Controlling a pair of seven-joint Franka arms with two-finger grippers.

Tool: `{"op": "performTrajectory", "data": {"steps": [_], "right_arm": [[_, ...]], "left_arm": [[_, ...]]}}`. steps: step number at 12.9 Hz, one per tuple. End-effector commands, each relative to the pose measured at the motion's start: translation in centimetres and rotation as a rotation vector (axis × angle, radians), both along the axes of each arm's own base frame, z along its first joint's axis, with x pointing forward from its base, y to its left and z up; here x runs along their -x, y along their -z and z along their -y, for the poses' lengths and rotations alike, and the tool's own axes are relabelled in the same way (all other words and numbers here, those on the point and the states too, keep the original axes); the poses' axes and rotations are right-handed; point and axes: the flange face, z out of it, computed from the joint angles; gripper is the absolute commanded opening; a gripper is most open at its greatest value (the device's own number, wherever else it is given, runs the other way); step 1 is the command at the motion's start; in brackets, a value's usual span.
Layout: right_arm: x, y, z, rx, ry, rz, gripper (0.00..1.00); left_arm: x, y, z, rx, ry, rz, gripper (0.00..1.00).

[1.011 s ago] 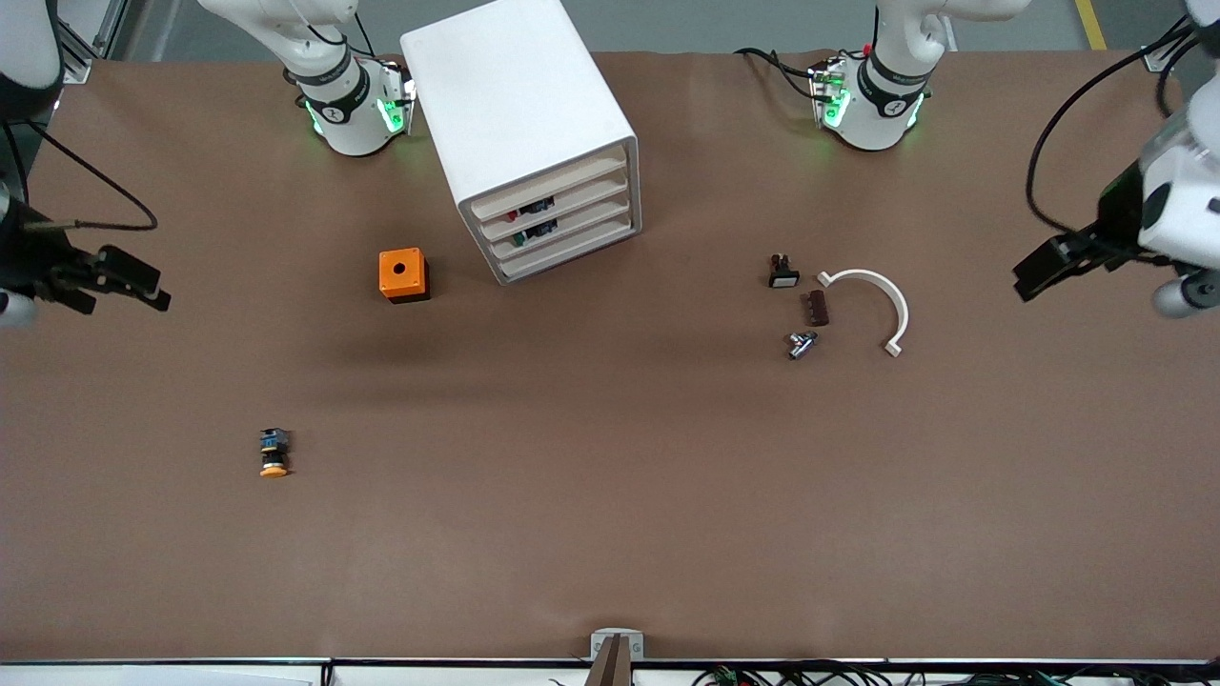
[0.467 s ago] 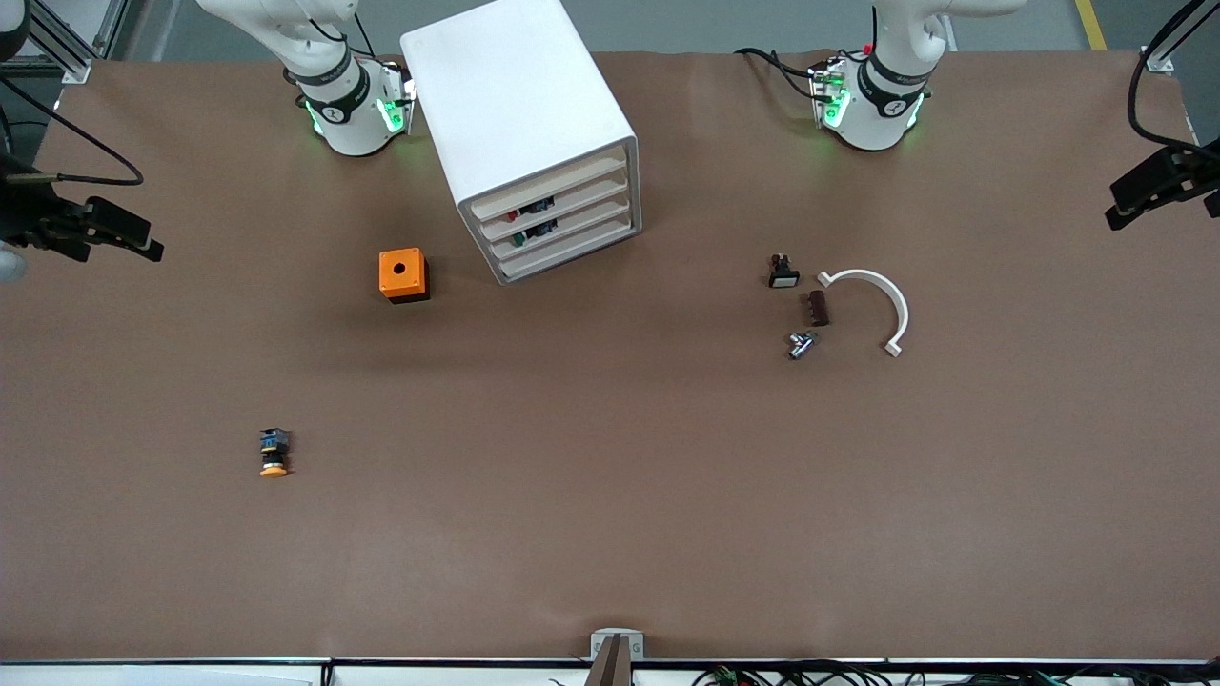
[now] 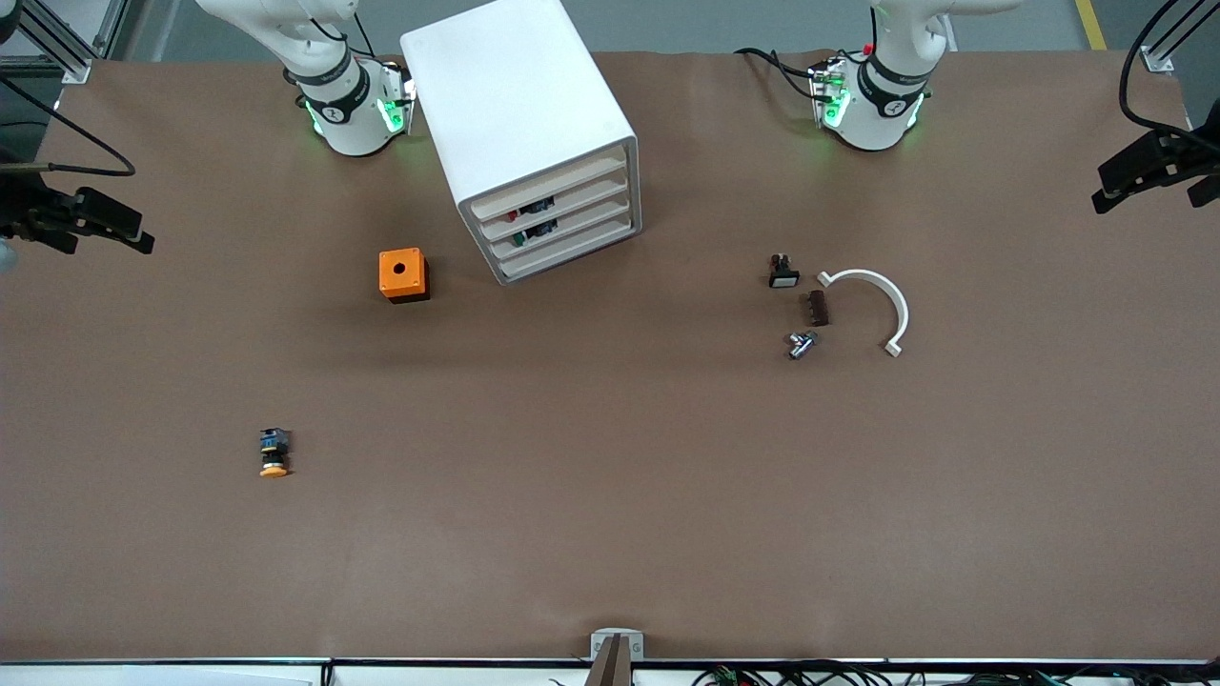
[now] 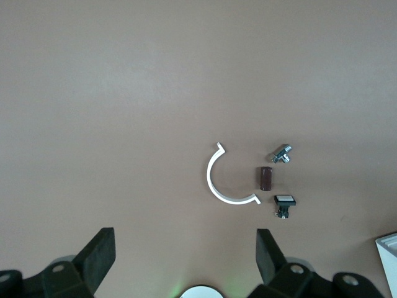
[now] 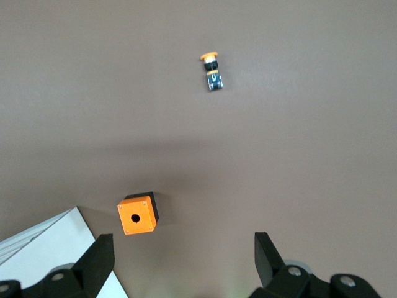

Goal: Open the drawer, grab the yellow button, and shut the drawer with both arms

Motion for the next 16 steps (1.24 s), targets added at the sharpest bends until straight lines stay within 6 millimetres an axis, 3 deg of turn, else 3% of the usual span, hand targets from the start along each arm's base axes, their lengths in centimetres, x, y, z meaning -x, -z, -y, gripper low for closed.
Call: {"op": "performTrajectory", "data": {"steps": [1, 4, 6, 10, 13, 16], "right_arm": [[-0.9, -1.7, -0.6, 0.023, -0.001, 0.016, 1.0], [-1.0, -1.1, -0.6, 0.026, -0.002, 0.015, 1.0], [-1.2, -0.7, -0.4, 0.03, 0.001, 0.036, 1.0], [-1.3, -0.5, -0.6, 0.036, -0.006, 0.045, 1.0], [-1.3, -1.0, -2.4, 0.058, -0.041, 0.052, 1.0], [-1.4, -1.0, -2.4, 0.063, -0.041, 0.053, 1.0]], "left_arm": [[2.0, -0.3, 0.5, 0.008, 0.014, 0.011, 1.0], [3.3, 0.6, 0.7, 0.005, 0.02, 0.038, 1.0], [2.8, 0.8, 1.5, 0.006, 0.035, 0.034, 1.0], [2.5, 1.9, 4.9, -0.002, 0.098, 0.012, 1.0], [2.1, 1.5, 4.8, 0.0, 0.087, 0.022, 1.0], [1.4, 1.2, 4.8, 0.001, 0.078, 0.028, 1.0]]}}
